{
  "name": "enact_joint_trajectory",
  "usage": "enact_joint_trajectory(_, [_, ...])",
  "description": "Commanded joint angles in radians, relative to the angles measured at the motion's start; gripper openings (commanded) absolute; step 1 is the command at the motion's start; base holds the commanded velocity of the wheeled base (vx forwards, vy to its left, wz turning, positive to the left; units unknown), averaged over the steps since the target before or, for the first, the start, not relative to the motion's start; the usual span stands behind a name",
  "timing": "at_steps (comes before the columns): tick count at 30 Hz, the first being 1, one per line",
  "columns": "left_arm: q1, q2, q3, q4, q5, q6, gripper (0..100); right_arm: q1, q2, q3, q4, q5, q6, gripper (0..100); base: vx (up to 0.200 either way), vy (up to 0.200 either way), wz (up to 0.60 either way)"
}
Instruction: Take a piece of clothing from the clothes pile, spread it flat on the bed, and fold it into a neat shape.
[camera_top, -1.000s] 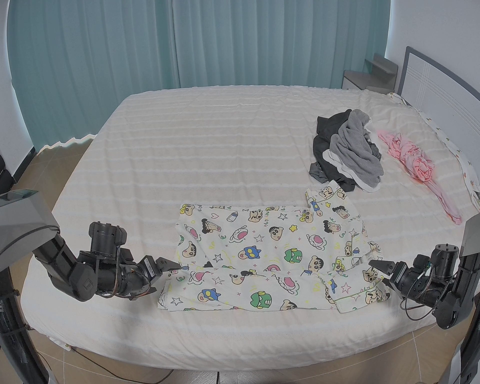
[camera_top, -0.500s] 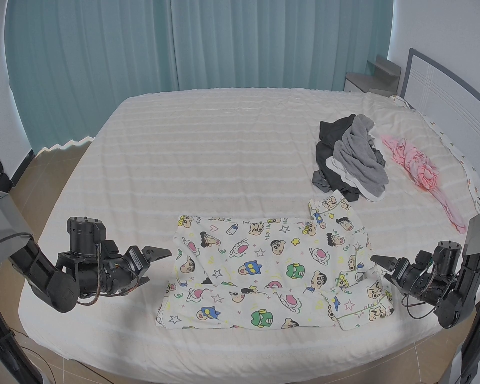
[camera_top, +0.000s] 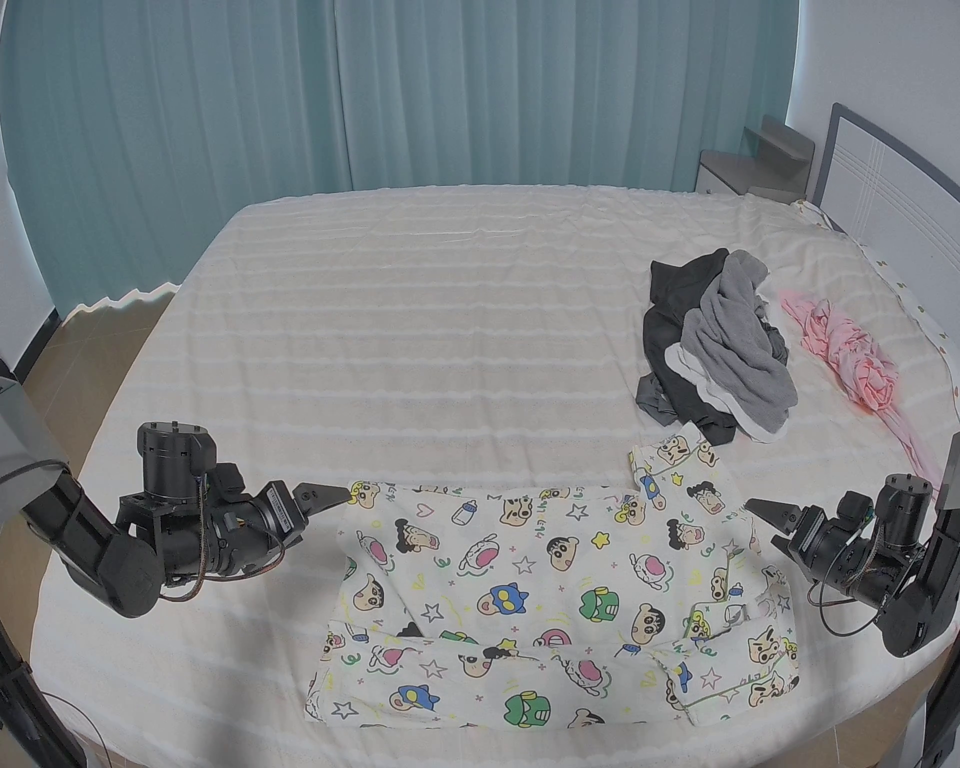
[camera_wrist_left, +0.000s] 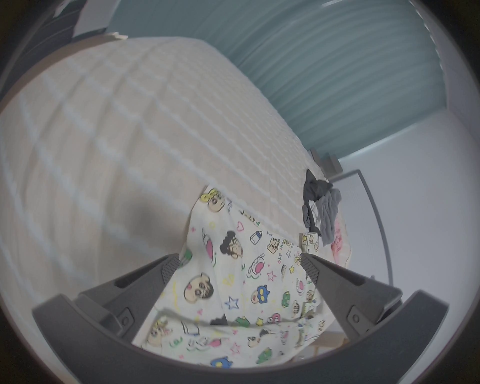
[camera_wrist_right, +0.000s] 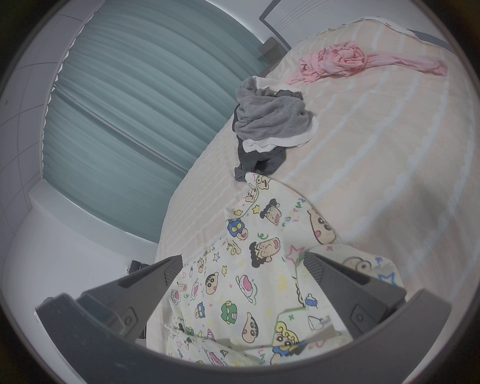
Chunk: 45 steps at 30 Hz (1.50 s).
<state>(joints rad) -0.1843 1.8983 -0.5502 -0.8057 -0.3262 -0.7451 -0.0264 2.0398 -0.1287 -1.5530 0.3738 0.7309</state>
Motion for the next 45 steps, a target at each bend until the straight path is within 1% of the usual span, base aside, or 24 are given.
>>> enact_joint_trajectory(1, [-0.003,0.091,-0.059,0.003,0.001,0.133,100,0.010,0.002,0.004,-0.013,0.000,-0.002,100,0.000,0.000,0.00])
enact_joint_trajectory(3, [-0.003,0.100,-0.066,0.003,0.001,0.147,100,0.010,0.002,0.004,-0.013,0.000,-0.002,100,0.000,0.000,0.00])
enact_joint_trajectory(4, [-0.004,0.159,-0.123,0.014,0.019,0.202,100,0.011,0.002,0.009,-0.013,0.000,-0.005,100,0.000,0.000,0.00])
enact_joint_trajectory(7, [-0.007,0.219,-0.209,0.068,0.033,0.245,100,0.019,0.002,0.009,-0.013,0.000,-0.005,100,0.000,0.000,0.00])
enact_joint_trajectory(8, [-0.007,0.219,-0.209,0.068,0.033,0.245,100,0.019,0.002,0.009,-0.013,0.000,-0.005,100,0.000,0.000,0.00])
enact_joint_trajectory(9, [-0.006,0.258,-0.270,0.140,0.033,0.291,100,0.023,0.002,0.012,-0.013,-0.001,-0.005,100,0.000,0.000,0.00])
enact_joint_trajectory(10, [-0.003,0.275,-0.297,0.171,0.033,0.316,100,0.025,0.002,0.015,-0.013,-0.001,-0.007,100,0.000,0.000,0.00])
enact_joint_trajectory(12, [0.000,0.315,-0.336,0.191,0.033,0.352,100,0.029,0.003,0.020,-0.013,-0.001,-0.007,100,0.000,0.000,0.00])
enact_joint_trajectory(15, [-0.004,0.366,-0.379,0.194,0.032,0.365,100,0.037,0.010,0.018,-0.013,-0.007,-0.010,100,0.000,0.000,0.00])
enact_joint_trajectory(21, [-0.012,0.421,-0.459,0.195,0.029,0.357,100,0.042,0.014,0.015,-0.013,-0.009,-0.027,100,0.000,0.000,0.00])
enact_joint_trajectory(25, [-0.012,0.453,-0.473,0.191,0.032,0.360,100,0.052,0.030,0.004,-0.013,-0.007,-0.041,100,0.000,0.000,0.00])
enact_joint_trajectory(31, [-0.017,0.492,-0.497,0.189,0.024,0.359,100,0.059,0.059,-0.114,0.005,-0.024,-0.077,100,0.000,0.000,0.00])
enact_joint_trajectory(32, [-0.026,0.499,-0.510,0.189,0.024,0.357,0,0.059,0.068,-0.163,0.037,-0.024,-0.091,100,0.000,0.000,0.00])
enact_joint_trajectory(36, [-0.027,0.495,-0.513,0.189,0.029,0.355,0,0.049,0.079,-0.259,0.169,-0.026,-0.179,100,0.000,0.000,0.00])
enact_joint_trajectory(37, [-0.027,0.493,-0.513,0.189,0.035,0.357,0,0.034,0.088,-0.316,0.251,-0.027,-0.229,100,0.000,0.000,0.00])
enact_joint_trajectory(39, [-0.027,0.486,-0.511,0.189,0.036,0.352,0,0.019,0.100,-0.400,0.358,-0.033,-0.271,100,0.000,0.000,0.00])
enact_joint_trajectory(41, [-0.027,0.464,-0.507,0.191,0.038,0.343,0,0.017,0.123,-0.500,0.468,-0.049,-0.286,100,0.000,0.000,0.00])
enact_joint_trajectory(43, [-0.026,0.452,-0.502,0.192,0.044,0.336,0,0.017,0.154,-0.578,0.544,-0.062,-0.292,100,0.000,0.000,0.00])
enact_joint_trajectory(45, [-0.024,0.436,-0.484,0.191,0.084,0.336,0,0.017,0.195,-0.678,0.626,-0.081,-0.323,100,0.000,0.000,0.00])
